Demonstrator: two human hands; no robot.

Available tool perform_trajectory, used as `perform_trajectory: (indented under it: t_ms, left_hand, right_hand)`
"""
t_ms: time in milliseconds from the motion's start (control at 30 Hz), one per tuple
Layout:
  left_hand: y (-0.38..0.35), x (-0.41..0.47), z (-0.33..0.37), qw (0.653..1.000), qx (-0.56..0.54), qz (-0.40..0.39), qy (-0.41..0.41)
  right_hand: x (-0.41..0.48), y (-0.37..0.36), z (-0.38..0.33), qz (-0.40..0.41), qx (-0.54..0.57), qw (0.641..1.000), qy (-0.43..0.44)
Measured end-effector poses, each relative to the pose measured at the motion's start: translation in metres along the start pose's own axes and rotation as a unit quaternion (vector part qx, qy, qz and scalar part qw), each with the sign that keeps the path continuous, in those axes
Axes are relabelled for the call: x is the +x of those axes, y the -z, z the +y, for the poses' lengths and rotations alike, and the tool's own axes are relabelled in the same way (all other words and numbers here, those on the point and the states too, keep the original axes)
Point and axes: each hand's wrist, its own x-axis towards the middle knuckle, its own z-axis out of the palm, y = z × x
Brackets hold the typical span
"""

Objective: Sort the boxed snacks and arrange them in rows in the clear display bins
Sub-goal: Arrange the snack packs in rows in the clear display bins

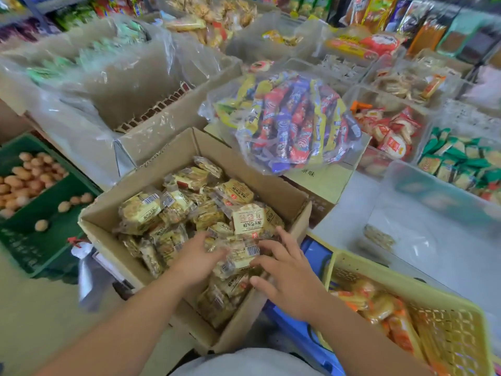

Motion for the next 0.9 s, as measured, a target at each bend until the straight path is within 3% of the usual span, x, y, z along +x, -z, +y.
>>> perform_trajectory:
  t_ms: [200,467,900]
  left_hand:
    - [-0.008,0.050,0.017,0.989,-0.056,-0.107,0.088]
    - [-0.011,0.065,0.003,0.980,0.116,-0.161,0.014]
    - [0.019,0.065,0.001,0.978,0.093,-0.176,-0.066]
  right_hand:
    - [0.001,0.001,-0.009,-0.027,0.074,0.995,-0.068]
    - [0.007,-0.003,-0.015,-0.017,0.097,0.989,-0.112]
    - [0.010,-0.005,-0.015,-0.019,0.079,0.989,-0.122]
